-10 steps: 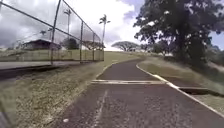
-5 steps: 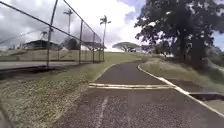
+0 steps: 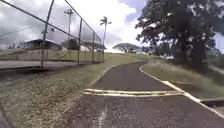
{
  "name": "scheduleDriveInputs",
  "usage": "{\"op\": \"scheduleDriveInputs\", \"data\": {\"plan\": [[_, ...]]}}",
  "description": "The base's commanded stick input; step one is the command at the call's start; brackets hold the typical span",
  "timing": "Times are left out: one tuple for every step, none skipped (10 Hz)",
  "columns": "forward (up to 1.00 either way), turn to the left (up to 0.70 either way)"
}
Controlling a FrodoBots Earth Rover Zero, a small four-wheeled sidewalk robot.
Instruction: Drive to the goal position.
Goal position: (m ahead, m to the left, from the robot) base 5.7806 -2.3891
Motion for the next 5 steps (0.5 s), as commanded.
{"op": "scheduleDriveInputs", "data": {"plan": [[0.70, 0.00], [0.70, 0.00], [0.70, 0.00], [0.70, 0.00], [0.70, 0.00]]}}
